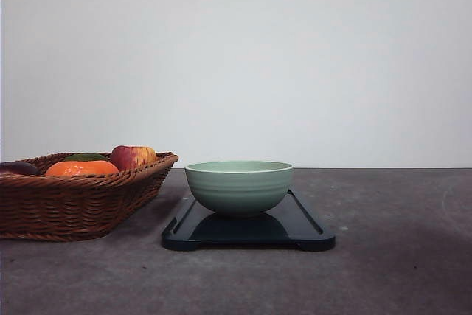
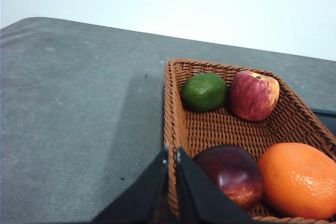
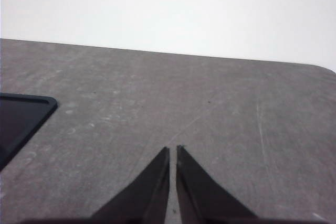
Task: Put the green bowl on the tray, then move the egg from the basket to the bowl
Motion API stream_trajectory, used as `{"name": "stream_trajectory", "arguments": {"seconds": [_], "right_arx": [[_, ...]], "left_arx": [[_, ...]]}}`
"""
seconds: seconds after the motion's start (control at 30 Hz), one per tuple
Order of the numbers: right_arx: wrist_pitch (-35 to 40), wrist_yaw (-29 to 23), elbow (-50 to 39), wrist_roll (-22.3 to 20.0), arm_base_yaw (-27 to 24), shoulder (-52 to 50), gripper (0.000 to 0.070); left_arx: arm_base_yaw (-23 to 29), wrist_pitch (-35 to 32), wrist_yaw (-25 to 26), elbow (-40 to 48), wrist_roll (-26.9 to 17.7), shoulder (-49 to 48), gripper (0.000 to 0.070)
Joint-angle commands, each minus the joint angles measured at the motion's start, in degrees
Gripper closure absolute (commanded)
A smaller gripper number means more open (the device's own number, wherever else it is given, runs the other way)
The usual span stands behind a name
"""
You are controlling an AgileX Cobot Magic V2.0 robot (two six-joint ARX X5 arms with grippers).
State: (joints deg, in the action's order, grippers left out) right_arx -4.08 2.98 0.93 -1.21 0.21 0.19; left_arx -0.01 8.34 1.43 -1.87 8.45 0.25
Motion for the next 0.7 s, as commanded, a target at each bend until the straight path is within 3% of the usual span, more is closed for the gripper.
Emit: {"name": "stream_trajectory", "arguments": {"seconds": [0.0,0.67], "right_arx": [[-0.04,-0.07,-0.26,1.03,-0.09,0.02,0.0685],[-0.15,-0.04,-0.26,1.22,0.00,0.02,0.0685]], "left_arx": [[0.00,-0.55,-0.13,0.98,0.20,-0.07,0.0687],[0.00,-0.57,-0.13,0.98,0.22,-0.07,0.0687]]}}
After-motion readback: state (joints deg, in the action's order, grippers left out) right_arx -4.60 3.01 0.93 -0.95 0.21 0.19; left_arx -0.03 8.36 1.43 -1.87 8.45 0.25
